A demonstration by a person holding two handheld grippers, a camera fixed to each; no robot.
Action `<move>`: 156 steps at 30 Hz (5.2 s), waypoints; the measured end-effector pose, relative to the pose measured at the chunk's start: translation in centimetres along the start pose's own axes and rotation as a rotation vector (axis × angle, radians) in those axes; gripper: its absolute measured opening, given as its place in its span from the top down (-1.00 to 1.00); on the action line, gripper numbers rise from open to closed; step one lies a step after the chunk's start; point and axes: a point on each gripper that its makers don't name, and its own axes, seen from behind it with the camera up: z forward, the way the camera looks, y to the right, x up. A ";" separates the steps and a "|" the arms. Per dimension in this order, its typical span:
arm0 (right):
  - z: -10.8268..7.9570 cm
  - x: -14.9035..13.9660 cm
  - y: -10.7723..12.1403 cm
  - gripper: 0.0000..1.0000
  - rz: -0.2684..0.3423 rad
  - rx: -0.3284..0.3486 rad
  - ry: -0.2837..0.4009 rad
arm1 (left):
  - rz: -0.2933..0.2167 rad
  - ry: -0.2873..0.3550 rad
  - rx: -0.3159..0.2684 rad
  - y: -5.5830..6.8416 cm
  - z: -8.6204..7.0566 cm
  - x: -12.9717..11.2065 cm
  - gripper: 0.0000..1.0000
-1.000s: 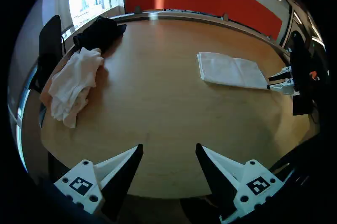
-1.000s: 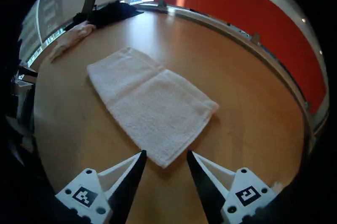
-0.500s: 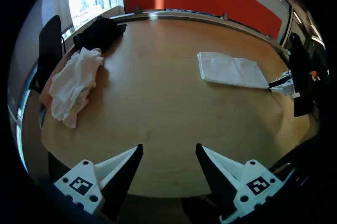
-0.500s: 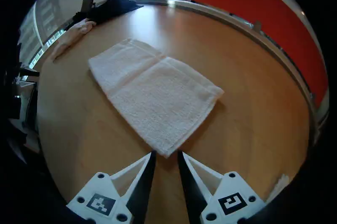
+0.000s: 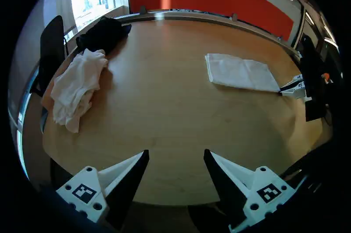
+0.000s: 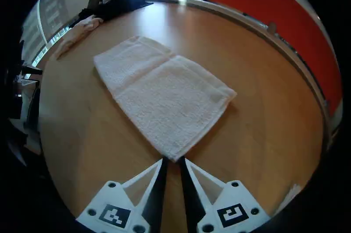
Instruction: Fold towel
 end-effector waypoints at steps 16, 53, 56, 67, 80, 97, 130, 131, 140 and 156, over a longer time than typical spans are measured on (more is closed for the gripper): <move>-1.4 1.8 0.3 0.92 0.007 -0.016 0.042 | -0.001 0.004 0.004 -0.1 -0.1 0.1 -0.85; -5.3 16.1 -3.4 0.92 -0.266 0.032 0.201 | -0.027 0.034 0.003 0.0 -1.1 0.0 -0.85; -4.4 17.8 -5.1 0.92 -0.312 0.064 0.204 | -0.042 0.037 0.005 0.0 -1.4 -0.2 -0.85; 2.3 19.3 -11.8 0.92 -0.400 0.185 0.137 | -0.099 0.050 0.025 -0.1 -2.1 -0.9 -0.85; 6.0 17.7 -13.2 0.85 -0.392 0.207 0.069 | -0.122 0.049 0.031 -0.3 -2.2 -1.3 -0.85; 5.4 16.6 -12.6 -0.64 -0.332 0.166 0.089 | -0.116 0.048 0.027 -0.5 -1.8 -1.0 -0.85; 3.8 7.6 -9.0 -0.27 -0.159 0.062 0.018 | -0.096 0.047 0.020 -0.5 -1.8 -1.0 -0.85; 3.8 7.5 -8.9 -0.22 -0.158 0.061 0.014 | -0.097 0.047 0.019 -0.5 -1.8 -1.1 -0.85; 4.2 7.0 -9.1 0.24 -0.121 0.065 0.010 | -0.095 0.044 0.018 -0.4 -1.9 -1.3 -0.85; 3.7 7.6 -8.8 0.92 -0.101 0.055 0.037 | -0.090 0.043 0.012 -0.3 -1.8 -1.3 -0.85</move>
